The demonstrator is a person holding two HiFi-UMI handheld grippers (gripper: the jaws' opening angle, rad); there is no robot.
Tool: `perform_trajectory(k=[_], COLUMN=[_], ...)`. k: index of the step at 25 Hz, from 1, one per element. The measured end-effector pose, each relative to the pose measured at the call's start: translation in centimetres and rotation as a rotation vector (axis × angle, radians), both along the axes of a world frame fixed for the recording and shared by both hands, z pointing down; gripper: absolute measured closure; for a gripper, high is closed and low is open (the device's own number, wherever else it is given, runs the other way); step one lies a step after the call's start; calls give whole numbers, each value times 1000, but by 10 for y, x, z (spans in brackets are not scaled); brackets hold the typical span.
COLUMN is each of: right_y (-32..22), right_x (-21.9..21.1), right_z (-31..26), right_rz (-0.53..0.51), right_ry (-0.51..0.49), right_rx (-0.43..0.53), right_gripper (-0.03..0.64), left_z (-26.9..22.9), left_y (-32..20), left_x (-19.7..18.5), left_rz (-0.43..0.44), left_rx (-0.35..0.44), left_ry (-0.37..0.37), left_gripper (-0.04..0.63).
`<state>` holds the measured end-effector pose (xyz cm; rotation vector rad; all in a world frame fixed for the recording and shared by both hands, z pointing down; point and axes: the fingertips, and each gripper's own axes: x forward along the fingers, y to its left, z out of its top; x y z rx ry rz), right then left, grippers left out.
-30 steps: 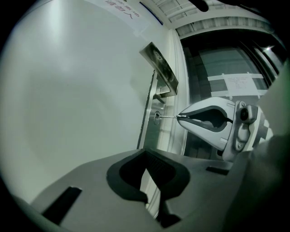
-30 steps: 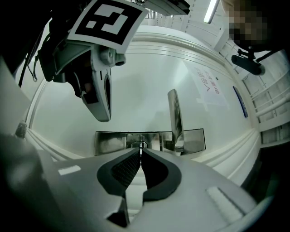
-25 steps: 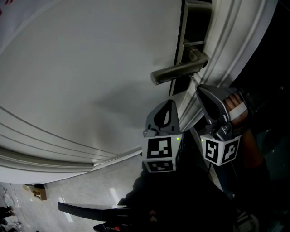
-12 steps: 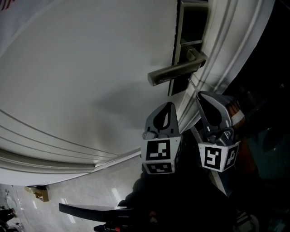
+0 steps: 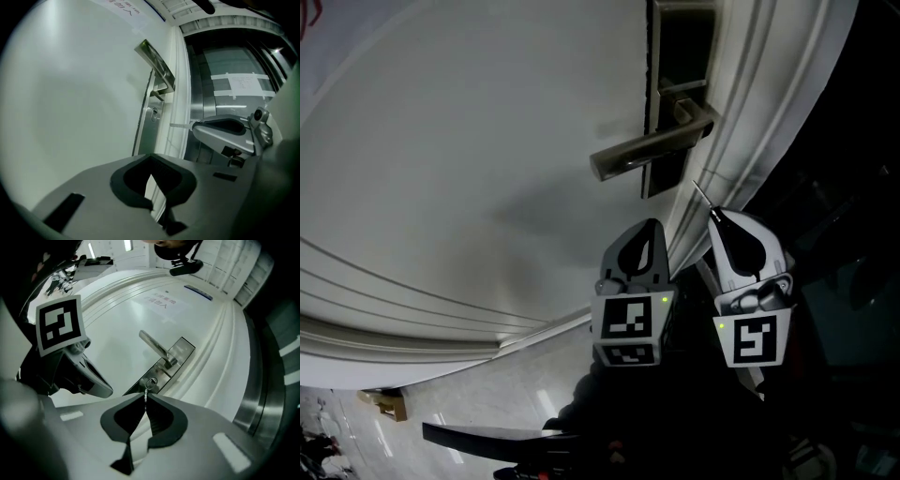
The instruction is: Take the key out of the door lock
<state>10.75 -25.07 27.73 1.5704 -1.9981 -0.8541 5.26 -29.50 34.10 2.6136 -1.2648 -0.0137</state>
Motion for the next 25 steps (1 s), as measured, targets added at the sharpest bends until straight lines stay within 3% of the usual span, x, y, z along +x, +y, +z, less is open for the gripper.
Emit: perform_trajectory(k=[8,25], right_y=[6,10], right_x=[16,20], right_z=[17,20], right_rz=[2,-25], right_ry=[-290,-318], right_rx=[-128,-141], right_gripper=[604,604], left_z=[6,10], left_y=[5,5], left_x=[1,3], left_rz=[-2,-12], left_rx=[-14,-25], left_ry=[-17,-16], left_gripper=[595,595])
